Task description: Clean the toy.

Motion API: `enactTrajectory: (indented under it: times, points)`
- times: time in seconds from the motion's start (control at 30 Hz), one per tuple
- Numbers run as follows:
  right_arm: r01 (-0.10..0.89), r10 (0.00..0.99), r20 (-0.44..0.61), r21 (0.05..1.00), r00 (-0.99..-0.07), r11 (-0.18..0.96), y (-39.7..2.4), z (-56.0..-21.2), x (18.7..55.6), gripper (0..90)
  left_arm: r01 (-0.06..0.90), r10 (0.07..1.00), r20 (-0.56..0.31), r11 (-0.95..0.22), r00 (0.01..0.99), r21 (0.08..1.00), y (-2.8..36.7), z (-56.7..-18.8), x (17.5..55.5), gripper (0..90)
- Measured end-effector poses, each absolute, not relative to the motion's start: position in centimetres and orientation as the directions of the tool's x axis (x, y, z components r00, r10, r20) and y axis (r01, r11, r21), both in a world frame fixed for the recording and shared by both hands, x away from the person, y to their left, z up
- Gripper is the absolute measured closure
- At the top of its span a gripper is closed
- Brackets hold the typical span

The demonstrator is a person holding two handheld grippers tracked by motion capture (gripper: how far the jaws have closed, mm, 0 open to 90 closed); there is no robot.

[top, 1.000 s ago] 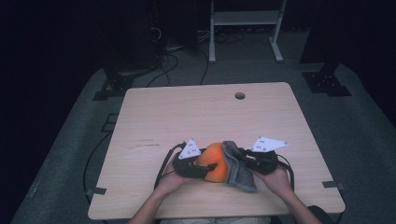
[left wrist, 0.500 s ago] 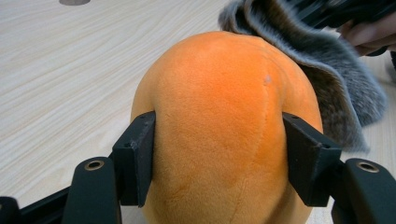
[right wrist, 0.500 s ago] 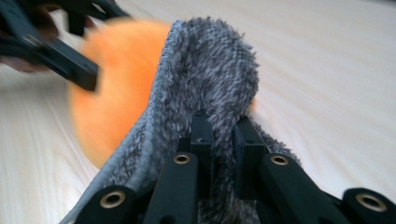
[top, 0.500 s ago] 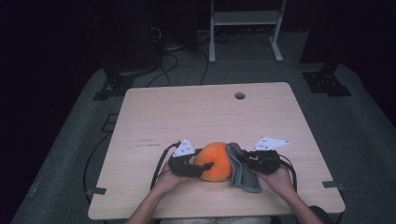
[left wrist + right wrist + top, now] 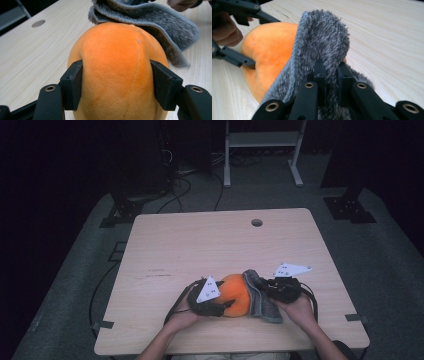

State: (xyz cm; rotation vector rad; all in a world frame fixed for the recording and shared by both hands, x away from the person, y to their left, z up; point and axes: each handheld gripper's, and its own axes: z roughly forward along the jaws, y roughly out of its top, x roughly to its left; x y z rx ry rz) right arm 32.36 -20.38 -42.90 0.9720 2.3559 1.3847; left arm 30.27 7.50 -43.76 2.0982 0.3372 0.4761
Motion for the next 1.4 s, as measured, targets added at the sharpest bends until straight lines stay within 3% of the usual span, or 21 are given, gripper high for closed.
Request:
enactTrajectory:
  times: [0.13, 0.2, 0.47, 0.63, 0.77, 0.83, 0.9, 1.0, 1.17, 1.27, 1.33, 1.4]
  points:
    - [0.367, 0.585, 0.152, 0.890, -0.797, 0.269, -19.7, -41.7, 32.0, 80.2, 0.020, 0.397, 0.239, -0.547, 0.886, 0.837, 7.4, -43.8, 29.9, 34.6]
    - [0.345, 0.579, 0.123, 0.893, -0.806, 0.290, -18.9, -41.2, 32.2, 80.1, 0.003, 0.389, 0.260, -0.561, 0.884, 0.828, 7.3, -43.8, 29.7, 35.2]
    - [0.493, 0.648, 0.226, 0.829, -0.727, 0.263, -21.1, -43.0, 34.1, 80.1, -0.031, 0.367, 0.293, -0.577, 0.883, 0.816, 7.0, -43.7, 29.3, 35.7]
    - [0.394, 0.589, 0.165, 0.874, -0.791, 0.285, -19.1, -41.3, 33.2, 80.1, -0.024, 0.371, 0.288, -0.576, 0.883, 0.817, 7.1, -43.7, 29.4, 34.3]
    - [0.385, 0.585, 0.140, 0.866, -0.799, 0.318, -19.3, -41.7, 33.2, 80.2, 0.080, 0.401, 0.150, -0.501, 0.904, 0.862, 7.6, -43.4, 30.2, 16.7]
    - [0.389, 0.592, 0.132, 0.860, -0.795, 0.331, -19.8, -41.9, 33.0, 80.2, 0.164, 0.432, 0.061, -0.465, 0.900, 0.870, 8.0, -43.4, 30.9, 12.1]
    - [0.399, 0.594, 0.135, 0.852, -0.793, 0.339, -20.3, -42.2, 32.8, 80.1, 0.218, 0.450, 0.006, -0.444, 0.893, 0.869, 8.3, -43.6, 31.3, 15.1]
    - [0.383, 0.592, 0.117, 0.856, -0.798, 0.346, -19.8, -41.7, 32.3, 80.2, 0.108, 0.436, 0.151, -0.514, 0.887, 0.851, 7.4, -43.5, 30.3, 29.2]
    - [0.288, 0.531, 0.053, 0.883, -0.846, 0.371, -17.2, -40.1, 31.1, 80.1, 0.073, 0.436, 0.206, -0.542, 0.876, 0.837, 6.9, -43.4, 29.6, 30.5]
    - [0.297, 0.544, 0.043, 0.873, -0.838, 0.387, -17.6, -40.6, 31.2, 80.3, 0.128, 0.446, 0.123, -0.492, 0.887, 0.861, 7.6, -43.3, 30.1, 20.6]
    - [0.312, 0.558, 0.051, 0.870, -0.828, 0.383, -18.5, -40.9, 31.3, 80.3, 0.237, 0.484, 0.010, -0.444, 0.875, 0.864, 8.1, -43.2, 31.0, 11.2]
    - [0.322, 0.572, 0.056, 0.869, -0.819, 0.375, -19.1, -41.1, 31.3, 80.3, 0.371, 0.505, -0.141, -0.389, 0.852, 0.843, 8.7, -43.4, 32.2, 8.5]
